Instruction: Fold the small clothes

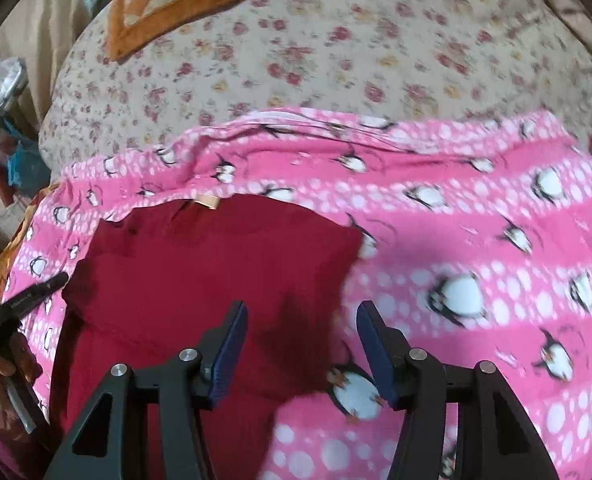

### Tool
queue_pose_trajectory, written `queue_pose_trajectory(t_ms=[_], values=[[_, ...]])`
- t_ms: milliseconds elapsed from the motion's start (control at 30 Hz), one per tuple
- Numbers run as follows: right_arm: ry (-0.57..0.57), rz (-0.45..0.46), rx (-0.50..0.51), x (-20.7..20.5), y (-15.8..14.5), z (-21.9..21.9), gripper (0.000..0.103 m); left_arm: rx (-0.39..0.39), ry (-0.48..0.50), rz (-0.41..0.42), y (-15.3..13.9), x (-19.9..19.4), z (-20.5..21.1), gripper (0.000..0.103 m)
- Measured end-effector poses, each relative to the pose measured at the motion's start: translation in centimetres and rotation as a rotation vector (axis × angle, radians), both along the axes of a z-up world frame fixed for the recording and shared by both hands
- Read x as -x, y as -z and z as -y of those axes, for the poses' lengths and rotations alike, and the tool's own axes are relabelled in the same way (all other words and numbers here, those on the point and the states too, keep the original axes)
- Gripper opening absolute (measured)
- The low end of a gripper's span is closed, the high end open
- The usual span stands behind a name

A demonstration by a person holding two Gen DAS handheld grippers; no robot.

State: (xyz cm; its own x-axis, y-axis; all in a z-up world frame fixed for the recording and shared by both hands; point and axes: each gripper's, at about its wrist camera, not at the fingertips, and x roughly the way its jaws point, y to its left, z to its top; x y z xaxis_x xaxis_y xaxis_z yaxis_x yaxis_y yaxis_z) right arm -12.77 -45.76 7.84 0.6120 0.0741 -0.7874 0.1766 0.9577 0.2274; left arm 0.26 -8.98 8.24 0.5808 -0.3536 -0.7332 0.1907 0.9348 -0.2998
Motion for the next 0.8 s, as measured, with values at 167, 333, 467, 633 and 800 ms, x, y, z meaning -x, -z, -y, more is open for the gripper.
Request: queue_pose_trajectory(t_ms=[167, 333, 467, 633, 800], values=[[-0.072, -0.062, 0.060, -3.7, 2.4, -3.0, 0.053, -0.094, 0.001, -0.033, 1.8, -1.3, 1.3, 0.050], [-0.009, -0.133, 0.140, -7.0, 5.2, -2.2, 0.053, -0.164, 0.014, -0.046, 3.6, -2.0, 1.6, 0.050], [0.040, -0.124, 0.081, -7.9, 6.1, -0.1, 0.053, -0.186, 0.019, -0.041, 4.0, -2.3, 1.7, 0.050], [0.045, -0.121, 0.097, -6.4, 4.4, -0.3, 0.053, -0.196, 0.022, -0.035, 4.2, -2.4, 1.8, 0.050], [-0.007, -0.100, 0.098, -3.3, 2.3, -1.8, 0.053, -0.201, 0.023, -0.029, 4.2, -2.3, 1.9, 0.050]])
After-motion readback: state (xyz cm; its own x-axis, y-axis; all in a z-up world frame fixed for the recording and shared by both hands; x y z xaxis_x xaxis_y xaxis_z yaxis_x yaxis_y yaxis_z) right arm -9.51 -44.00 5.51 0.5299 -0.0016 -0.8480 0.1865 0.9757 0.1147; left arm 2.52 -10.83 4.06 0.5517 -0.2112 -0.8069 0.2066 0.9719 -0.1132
